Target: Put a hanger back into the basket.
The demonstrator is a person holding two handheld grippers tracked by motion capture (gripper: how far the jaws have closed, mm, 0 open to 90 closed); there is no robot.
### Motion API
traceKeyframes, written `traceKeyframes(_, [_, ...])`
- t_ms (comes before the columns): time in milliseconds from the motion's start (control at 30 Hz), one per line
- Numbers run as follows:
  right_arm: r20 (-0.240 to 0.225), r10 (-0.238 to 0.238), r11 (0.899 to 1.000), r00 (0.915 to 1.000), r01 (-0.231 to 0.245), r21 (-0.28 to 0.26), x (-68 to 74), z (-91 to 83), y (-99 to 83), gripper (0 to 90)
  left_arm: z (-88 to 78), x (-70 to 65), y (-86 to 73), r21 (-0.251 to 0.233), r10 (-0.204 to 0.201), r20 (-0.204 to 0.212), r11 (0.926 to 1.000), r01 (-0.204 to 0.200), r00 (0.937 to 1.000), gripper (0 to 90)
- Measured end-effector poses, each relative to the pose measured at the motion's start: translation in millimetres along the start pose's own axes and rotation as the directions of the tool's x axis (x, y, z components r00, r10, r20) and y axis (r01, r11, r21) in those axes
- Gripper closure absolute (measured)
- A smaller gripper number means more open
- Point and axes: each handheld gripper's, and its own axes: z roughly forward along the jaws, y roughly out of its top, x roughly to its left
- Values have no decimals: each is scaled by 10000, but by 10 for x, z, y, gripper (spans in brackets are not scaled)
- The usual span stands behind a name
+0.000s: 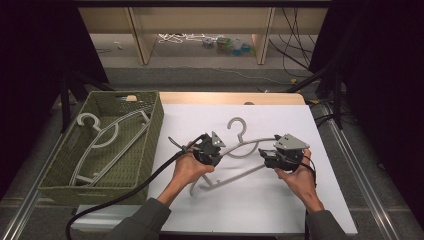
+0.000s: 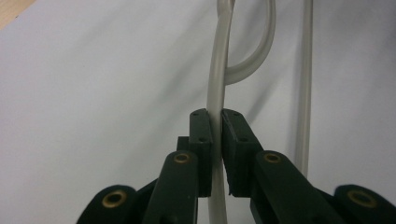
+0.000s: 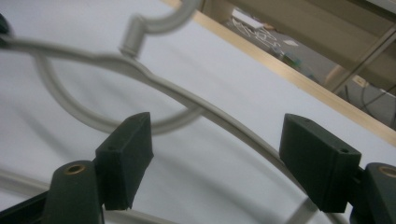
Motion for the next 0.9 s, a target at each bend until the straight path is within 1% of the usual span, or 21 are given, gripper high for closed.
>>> traceKeyframes(33, [154,-102,9999,9998,100,99,-37,19,-8,266,0,-3,-2,-11,-31,-39,10000,31,10000,828])
traceKeyframes(67, [274,-111,9998,9996,108,137,-67,44,-12,267,0,0,-1,37,3,24,10000,-3,10000,829])
traceKeyframes(167, [426,-326,9991,9986,314,269,-148,114,-23,300,0,-9,-3,-7,-35,-10,10000,35,10000,828])
traceKeyframes(200, [442,-532,9978,9976,513,422,-168,141,-28,304,-5,-12,-2,-39,-50,-44,10000,50,10000,829])
traceKeyframes(233, [394,-670,9961,9970,646,595,-179,163,-34,304,-5,-12,0,-33,-73,15,10000,73,10000,829])
traceKeyframes(267, [365,-839,9942,9958,812,706,-189,188,-44,304,-7,-6,3,-30,21,19,10000,-21,10000,829])
traceKeyframes(300, [395,-975,9927,9945,944,746,-194,215,-53,304,-5,-11,2,-36,-79,21,10000,79,10000,829])
traceKeyframes(400, [304,-1214,9894,9921,1185,834,-186,278,-66,339,0,-16,-2,-26,-98,50,9999,98,9999,828])
traceKeyframes(433, [306,-1346,9864,9904,1310,997,-178,306,-66,344,-1,-18,-1,-37,-93,65,10000,93,9999,828])
traceKeyframes(500, [305,-1791,9788,9834,1749,1064,-175,363,-66,371,3,-23,-3,-102,-170,126,9998,171,9998,828])
traceKeyframes(533, [288,-1827,9775,9827,1785,1123,-169,376,-64,383,-4,-20,1,-31,-63,131,10000,63,9999,828])
traceKeyframes(600, [384,-1939,9766,9803,1891,1025,-155,416,-53,411,-3,-21,3,-44,-70,160,10000,70,9998,828])
traceKeyframes(633, [333,-2109,9731,9769,2066,1023,-150,435,-45,430,0,-24,0,-103,-106,162,9999,107,9998,828])
traceKeyframes(667, [376,-2144,9726,9760,2098,1005,-145,447,-41,448,0,-25,-1,-120,-113,157,9999,115,9998,829])
traceKeyframes(700, [401,-2250,9706,9735,2203,966,-145,457,-35,482,-4,-24,1,-50,-80,167,10000,81,9998,828])
traceKeyframes(733, [356,-2313,9698,9722,2275,876,-144,465,-28,514,-1,-25,-1,-102,-95,175,9999,97,9998,828])
traceKeyframes(767, [367,-2408,9680,9699,2373,813,-142,468,-23,527,-1,-25,-1,-130,-119,182,9998,121,9998,828])
traceKeyframes(833, [213,-2718,9598,9621,2694,793,-132,470,-14,595,-5,-28,2,-133,-169,189,9998,172,9997,828])
traceKeyframes(867, [64,-2732,9588,9619,2718,830,-121,462,-18,614,-7,-33,3,-150,-257,211,9995,260,9994,828])
traceKeyframes(900, [218,-2977,9527,9544,2956,707,-121,463,-20,624,-8,-30,3,-220,-207,244,9995,213,9995,828])
